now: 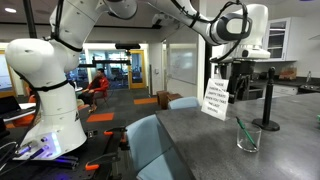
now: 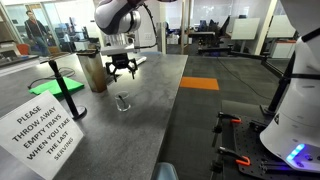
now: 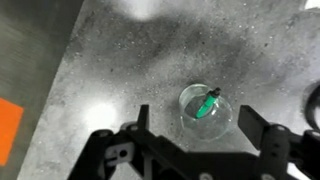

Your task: Take the green pen out of the glass

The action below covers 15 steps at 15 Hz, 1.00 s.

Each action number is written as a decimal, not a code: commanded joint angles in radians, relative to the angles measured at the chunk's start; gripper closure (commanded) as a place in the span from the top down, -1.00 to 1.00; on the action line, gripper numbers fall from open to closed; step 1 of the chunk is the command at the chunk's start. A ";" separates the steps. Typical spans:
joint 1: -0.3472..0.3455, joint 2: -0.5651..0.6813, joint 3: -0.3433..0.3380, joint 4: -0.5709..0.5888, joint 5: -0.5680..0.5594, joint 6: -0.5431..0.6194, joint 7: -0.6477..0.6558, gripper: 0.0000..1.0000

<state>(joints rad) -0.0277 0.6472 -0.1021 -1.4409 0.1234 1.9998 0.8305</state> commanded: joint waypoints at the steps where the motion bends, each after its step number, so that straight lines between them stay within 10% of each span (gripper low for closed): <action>1: 0.003 0.111 -0.020 0.154 0.039 -0.062 0.065 0.86; 8: -0.018 0.260 -0.017 0.305 0.059 -0.086 0.109 0.64; 12: -0.028 0.314 -0.018 0.366 0.072 -0.101 0.123 0.00; 15: -0.031 0.344 -0.016 0.408 0.073 -0.121 0.142 0.04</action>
<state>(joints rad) -0.0563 0.9473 -0.1135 -1.1155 0.1766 1.9428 0.9371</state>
